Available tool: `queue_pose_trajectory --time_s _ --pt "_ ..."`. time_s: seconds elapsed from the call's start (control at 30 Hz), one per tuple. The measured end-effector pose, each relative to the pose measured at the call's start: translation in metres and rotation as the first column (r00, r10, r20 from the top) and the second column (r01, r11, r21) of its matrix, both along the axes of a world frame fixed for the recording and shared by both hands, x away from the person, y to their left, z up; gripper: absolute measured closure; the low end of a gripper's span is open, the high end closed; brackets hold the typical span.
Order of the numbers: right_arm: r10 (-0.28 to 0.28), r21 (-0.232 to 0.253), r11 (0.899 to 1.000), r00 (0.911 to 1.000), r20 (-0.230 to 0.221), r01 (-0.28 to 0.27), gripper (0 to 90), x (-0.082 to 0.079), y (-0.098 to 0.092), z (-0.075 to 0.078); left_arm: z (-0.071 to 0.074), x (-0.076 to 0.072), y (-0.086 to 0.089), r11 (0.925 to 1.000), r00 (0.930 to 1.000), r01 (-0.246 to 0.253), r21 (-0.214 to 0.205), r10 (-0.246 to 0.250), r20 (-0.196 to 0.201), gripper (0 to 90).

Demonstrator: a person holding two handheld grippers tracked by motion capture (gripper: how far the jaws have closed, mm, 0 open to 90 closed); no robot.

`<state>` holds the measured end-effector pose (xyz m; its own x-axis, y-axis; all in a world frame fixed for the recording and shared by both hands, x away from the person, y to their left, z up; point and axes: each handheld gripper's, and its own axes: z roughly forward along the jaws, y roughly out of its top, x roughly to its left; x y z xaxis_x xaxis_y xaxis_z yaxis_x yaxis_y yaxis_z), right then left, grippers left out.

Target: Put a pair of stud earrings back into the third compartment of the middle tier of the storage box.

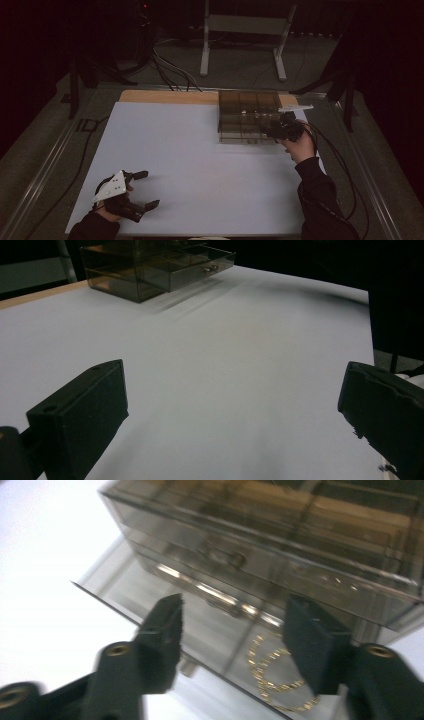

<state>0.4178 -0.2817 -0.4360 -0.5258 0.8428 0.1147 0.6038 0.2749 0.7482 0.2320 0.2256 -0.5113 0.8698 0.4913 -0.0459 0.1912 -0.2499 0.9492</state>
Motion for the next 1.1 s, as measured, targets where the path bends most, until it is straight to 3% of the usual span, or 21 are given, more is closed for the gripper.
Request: queue_pose_trajectory --time_s 0.2,0.43,0.53,0.73,1.1 --pt "0.064 0.051 0.997 0.9976 0.026 -0.065 13.8 -0.009 0.014 0.011 0.0 0.0 -0.001 1.0 1.0 -0.002 0.002 0.002 -0.004 0.6" --pt "0.139 0.09 0.985 0.9879 0.069 -0.145 9.1 -0.018 0.028 0.023 0.002 0.001 -0.002 1.0 1.0 -0.005 0.0 0.005 0.004 0.6" --pt "0.174 0.117 0.976 0.9805 0.092 -0.184 0.6 -0.025 0.035 0.03 0.001 0.003 -0.003 0.9999 1.0 0.0 0.011 0.0 -0.001 0.6" --pt "0.212 0.123 0.967 0.9725 0.096 -0.223 0.0 -0.033 0.05 0.033 0.002 0.002 -0.003 1.0 1.0 0.003 0.005 -0.003 0.0 0.7" --pt "0.269 0.1 0.954 0.9553 0.122 -0.282 0.0 -0.053 0.077 0.023 0.002 0.001 -0.001 1.0 1.0 0.007 -0.001 -0.007 0.001 0.6"
